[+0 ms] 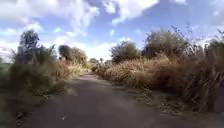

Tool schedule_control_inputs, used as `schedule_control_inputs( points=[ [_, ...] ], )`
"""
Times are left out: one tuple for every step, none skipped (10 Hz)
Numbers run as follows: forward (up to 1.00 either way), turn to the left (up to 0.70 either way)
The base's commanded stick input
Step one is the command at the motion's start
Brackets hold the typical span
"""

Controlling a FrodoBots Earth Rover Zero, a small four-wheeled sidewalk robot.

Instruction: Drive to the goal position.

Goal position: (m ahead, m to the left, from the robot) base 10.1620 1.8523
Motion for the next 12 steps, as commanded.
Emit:
schedule_control_inputs(
  points=[
    [0.7,0.35],
    [0.7,0.35],
    [0.7,0.35],
    [0.7,0.35],
    [0.7,0.35],
    [0.7,0.35],
    [0.7,0.35],
    [0.7,0.17],
    [0.7,0.0],
    [0.7,0.0],
    [0.7,0.0],
    [0.7,0.0]
  ],
)
